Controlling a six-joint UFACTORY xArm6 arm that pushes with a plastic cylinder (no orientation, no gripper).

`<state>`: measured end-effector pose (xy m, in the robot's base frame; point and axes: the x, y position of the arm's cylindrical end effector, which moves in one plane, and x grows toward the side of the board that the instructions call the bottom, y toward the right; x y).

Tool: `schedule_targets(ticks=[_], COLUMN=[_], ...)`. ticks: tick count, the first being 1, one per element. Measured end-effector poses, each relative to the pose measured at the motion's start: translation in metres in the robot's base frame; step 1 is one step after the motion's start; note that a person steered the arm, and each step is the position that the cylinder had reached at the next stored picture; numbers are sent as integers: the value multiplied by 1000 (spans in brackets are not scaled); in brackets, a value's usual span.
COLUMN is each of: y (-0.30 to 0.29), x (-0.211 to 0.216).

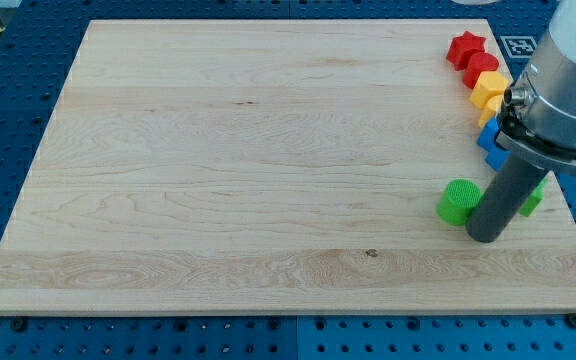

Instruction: Push the green circle to the left of the green star

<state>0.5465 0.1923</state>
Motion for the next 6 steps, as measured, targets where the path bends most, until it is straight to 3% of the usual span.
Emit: schedule_targets(ticks=[2, 5, 6], y=[18, -27, -3], x=[-1, -14, -14])
